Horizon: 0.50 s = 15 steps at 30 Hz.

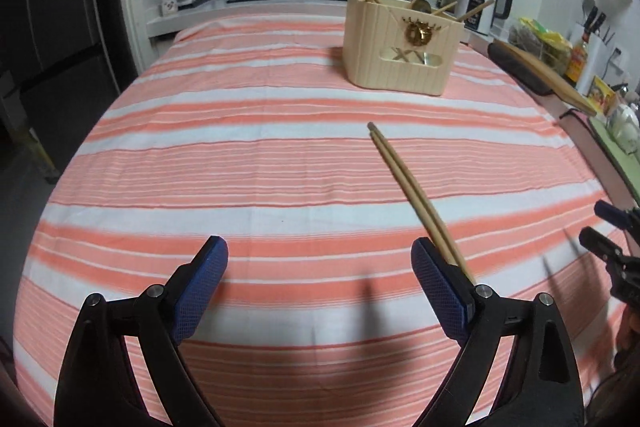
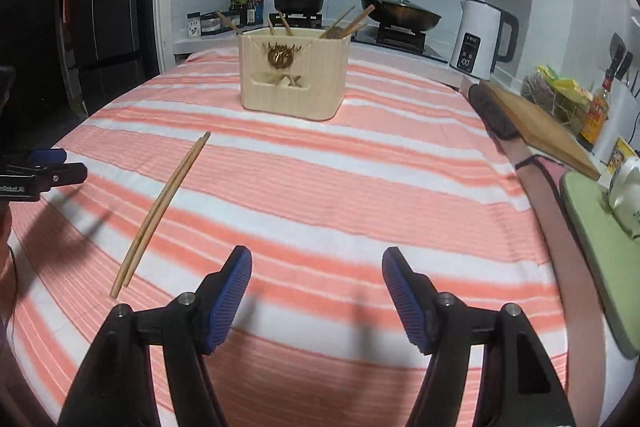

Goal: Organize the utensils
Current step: 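Move both tools back toward the last two chopsticks on the cloth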

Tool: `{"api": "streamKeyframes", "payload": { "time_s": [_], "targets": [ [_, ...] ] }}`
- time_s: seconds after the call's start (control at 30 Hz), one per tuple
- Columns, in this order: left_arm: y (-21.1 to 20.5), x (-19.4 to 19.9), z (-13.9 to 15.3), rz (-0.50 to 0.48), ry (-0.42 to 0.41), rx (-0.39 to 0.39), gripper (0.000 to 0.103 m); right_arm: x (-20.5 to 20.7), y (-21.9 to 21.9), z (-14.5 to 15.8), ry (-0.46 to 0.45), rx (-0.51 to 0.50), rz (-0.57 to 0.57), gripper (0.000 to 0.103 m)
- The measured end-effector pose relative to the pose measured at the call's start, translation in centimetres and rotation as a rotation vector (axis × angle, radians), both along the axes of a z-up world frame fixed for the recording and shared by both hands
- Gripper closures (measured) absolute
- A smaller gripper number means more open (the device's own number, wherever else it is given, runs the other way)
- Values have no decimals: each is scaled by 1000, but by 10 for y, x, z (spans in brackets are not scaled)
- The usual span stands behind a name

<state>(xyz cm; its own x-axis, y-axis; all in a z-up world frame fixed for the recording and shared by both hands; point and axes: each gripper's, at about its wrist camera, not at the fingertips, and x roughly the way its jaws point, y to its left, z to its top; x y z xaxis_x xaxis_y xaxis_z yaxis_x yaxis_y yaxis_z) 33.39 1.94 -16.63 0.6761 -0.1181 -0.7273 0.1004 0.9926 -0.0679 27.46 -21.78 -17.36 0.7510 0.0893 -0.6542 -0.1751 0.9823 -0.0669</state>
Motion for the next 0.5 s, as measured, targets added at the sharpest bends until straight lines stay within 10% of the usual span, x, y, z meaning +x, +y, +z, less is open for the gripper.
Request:
{"api": "streamKeyframes", "payload": {
  "time_s": [0.5],
  "targets": [
    [-1,11,-44,33,87,-24,8,-31,25,-17,-31,-3,26,34]
  ]
}}
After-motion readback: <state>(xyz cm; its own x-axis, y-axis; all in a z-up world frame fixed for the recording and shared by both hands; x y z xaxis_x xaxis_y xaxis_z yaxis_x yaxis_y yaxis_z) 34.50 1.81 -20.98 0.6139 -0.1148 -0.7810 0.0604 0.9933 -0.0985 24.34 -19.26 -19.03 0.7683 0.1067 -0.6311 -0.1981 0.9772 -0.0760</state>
